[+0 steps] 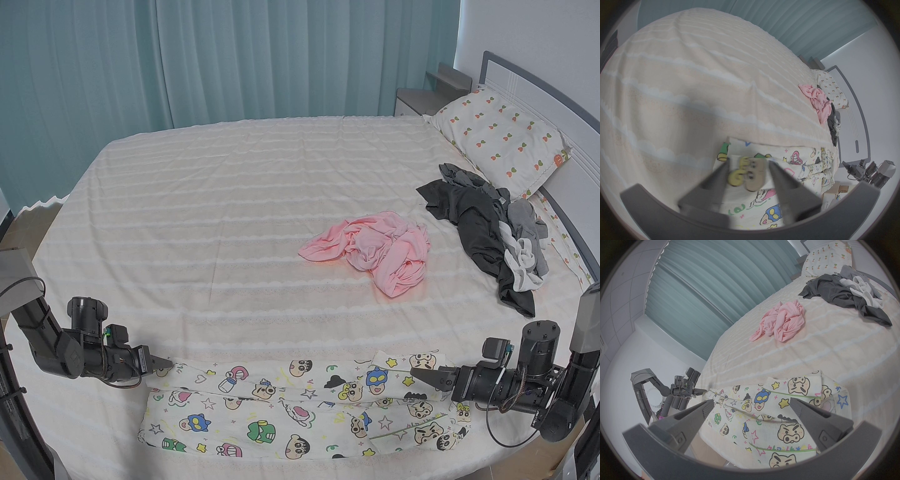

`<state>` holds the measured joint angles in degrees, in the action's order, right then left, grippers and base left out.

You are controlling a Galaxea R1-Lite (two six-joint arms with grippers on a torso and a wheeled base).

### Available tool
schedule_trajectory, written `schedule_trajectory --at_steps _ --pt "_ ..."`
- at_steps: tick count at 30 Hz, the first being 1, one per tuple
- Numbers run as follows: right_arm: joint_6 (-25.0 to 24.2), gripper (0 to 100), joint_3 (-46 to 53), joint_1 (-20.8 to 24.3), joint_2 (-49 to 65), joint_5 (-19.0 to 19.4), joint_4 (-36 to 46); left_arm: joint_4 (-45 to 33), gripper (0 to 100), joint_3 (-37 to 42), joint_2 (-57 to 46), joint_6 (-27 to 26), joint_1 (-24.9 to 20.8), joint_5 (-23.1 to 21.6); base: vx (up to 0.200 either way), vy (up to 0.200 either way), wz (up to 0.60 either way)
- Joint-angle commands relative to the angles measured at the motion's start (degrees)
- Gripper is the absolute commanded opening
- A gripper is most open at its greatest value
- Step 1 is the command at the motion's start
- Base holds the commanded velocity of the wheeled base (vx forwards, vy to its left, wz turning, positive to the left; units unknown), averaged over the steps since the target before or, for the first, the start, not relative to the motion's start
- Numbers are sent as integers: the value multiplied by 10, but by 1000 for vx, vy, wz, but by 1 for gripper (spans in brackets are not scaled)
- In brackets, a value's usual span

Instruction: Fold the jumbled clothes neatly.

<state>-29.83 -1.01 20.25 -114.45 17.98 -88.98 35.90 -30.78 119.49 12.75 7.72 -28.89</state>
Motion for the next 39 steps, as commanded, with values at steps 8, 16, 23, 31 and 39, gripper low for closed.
schedule_trajectory --at_steps 8,16,23,31,39 --pt "-1 100 10 1 -3 0 -6 7 0 48 -21 -10 1 0 0 0 0" --pt "-1 100 10 1 -2 -1 -6 6 0 85 -15 -99 15 5 0 0 0" --pt "-1 100 10 1 -2 -1 -5 8 0 85 -13 -104 23 30 0 0 0" --pt "-1 100 10 1 -3 -1 -5 20 0 89 7 -106 25 38 0 0 0" --pt "-1 100 10 1 -4 -1 -5 36 0 103 17 -115 27 38 0 0 0"
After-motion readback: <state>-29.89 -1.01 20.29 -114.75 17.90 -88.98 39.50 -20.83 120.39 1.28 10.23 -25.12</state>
